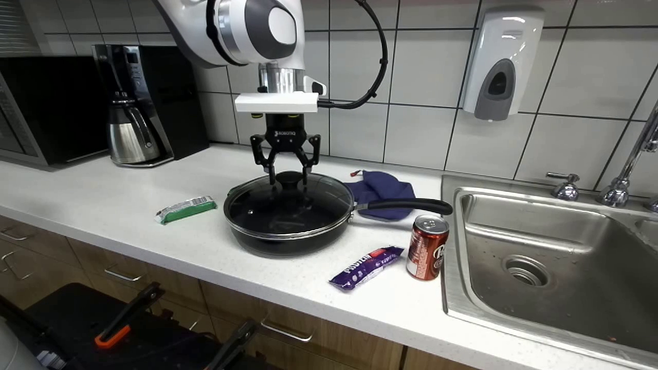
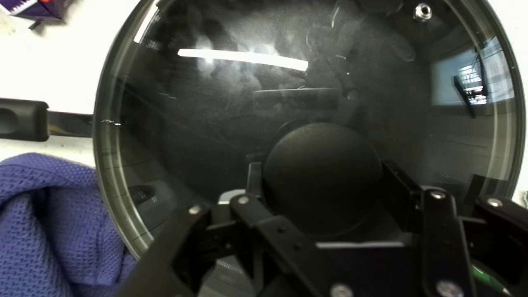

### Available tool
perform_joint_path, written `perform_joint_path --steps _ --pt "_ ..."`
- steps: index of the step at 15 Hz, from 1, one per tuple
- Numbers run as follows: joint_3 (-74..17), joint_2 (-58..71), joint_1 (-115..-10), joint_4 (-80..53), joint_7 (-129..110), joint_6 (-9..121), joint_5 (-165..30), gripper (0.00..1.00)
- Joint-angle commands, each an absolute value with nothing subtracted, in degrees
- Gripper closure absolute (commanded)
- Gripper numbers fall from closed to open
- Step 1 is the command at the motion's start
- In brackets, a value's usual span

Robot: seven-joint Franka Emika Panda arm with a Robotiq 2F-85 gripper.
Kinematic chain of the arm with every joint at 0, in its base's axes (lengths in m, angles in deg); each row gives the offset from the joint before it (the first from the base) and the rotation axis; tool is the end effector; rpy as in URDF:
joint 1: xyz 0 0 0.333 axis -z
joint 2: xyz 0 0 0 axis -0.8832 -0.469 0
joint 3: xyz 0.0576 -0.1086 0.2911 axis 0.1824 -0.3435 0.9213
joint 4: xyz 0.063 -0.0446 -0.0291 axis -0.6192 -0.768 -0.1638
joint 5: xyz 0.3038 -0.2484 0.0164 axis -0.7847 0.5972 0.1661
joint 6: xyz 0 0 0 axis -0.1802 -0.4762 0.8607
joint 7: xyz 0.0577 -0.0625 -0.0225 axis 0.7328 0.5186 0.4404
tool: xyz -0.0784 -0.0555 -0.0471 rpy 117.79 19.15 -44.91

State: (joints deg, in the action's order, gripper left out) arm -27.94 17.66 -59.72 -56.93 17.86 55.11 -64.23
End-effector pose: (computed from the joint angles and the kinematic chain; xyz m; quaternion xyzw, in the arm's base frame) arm 0.4895 -0.0477 0.2775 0.9793 0.1896 -0.0674 0.0227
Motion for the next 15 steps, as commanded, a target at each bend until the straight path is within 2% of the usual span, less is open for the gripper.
perform_joint_path --steps 1,2,15 --pt "-27.4 19.9 -59.3 -58.3 18.0 55.3 -64.1 0.58" --pt "-27.4 20.0 -59.3 -58.3 18.0 55.3 -64.2 0.61" --pt "-26.6 21.7 -60.4 -54.5 18.4 51.7 -61.7 0.61"
